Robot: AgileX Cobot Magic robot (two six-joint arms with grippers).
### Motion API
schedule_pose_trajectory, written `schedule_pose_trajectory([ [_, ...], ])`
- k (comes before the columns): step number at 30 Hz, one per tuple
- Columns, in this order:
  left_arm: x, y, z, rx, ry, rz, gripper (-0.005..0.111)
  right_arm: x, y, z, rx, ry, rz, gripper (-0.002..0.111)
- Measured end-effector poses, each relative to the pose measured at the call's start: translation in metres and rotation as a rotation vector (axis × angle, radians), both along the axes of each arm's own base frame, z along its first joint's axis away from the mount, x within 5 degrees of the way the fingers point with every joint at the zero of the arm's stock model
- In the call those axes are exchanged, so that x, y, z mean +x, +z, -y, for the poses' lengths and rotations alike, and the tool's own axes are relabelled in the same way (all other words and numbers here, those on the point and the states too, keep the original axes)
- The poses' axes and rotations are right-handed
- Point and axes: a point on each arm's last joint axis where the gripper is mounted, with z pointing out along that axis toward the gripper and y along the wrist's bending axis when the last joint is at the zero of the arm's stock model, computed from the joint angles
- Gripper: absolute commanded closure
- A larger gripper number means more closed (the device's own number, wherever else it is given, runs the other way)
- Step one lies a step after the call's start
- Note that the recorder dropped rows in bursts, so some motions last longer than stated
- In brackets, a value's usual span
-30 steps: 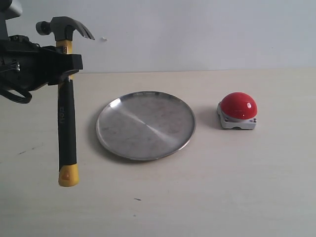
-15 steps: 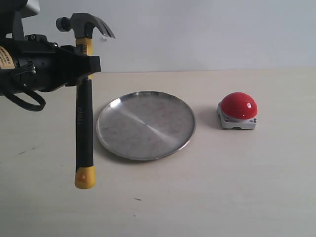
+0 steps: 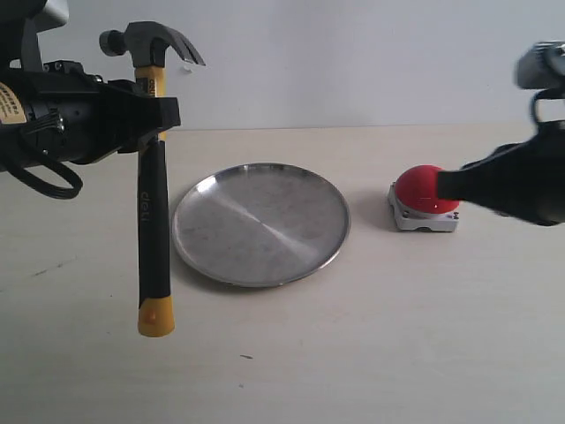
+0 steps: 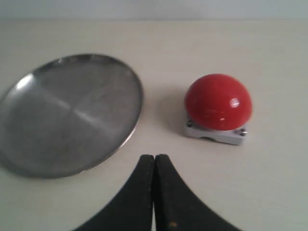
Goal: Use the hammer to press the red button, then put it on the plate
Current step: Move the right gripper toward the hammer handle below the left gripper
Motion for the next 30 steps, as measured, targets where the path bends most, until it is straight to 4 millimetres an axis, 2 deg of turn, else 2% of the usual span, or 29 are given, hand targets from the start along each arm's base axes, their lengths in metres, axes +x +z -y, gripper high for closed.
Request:
schedule_pose_trajectory([
  [3, 0.000, 0.000, 0.000, 0.000, 0.000, 0.001, 0.107, 0.007, -0.005, -0.031, -0.063, 0.146, -0.029, 0.108],
  [5, 0.001, 0.001, -0.001, -0.004, 0.003, 0.007, 0.107, 0.004, -0.008, -0.050, -0.093, 0.249, -0.032, 0.108],
  [8, 0.001, 0.002, 0.000, -0.024, 0.007, 0.018, 0.107, -0.005, -0.013, -0.070, -0.108, 0.368, -0.031, 0.108],
  [12, 0.002, 0.005, 0.000, -0.067, 0.019, 0.023, 0.107, -0.017, -0.014, -0.086, -0.107, 0.474, -0.028, 0.108],
  [18, 0.003, 0.006, 0.001, -0.099, 0.027, 0.028, 0.107, -0.033, -0.014, -0.103, -0.083, 0.597, -0.016, 0.108],
  [25, 0.003, 0.006, 0.001, -0.102, 0.029, 0.026, 0.107, -0.045, -0.031, -0.103, -0.123, 0.524, 0.146, 0.108],
  [30, 0.003, 0.006, 0.001, -0.102, 0.029, 0.026, 0.107, -0.065, -0.040, -0.109, -0.147, 0.599, 0.272, 0.108],
])
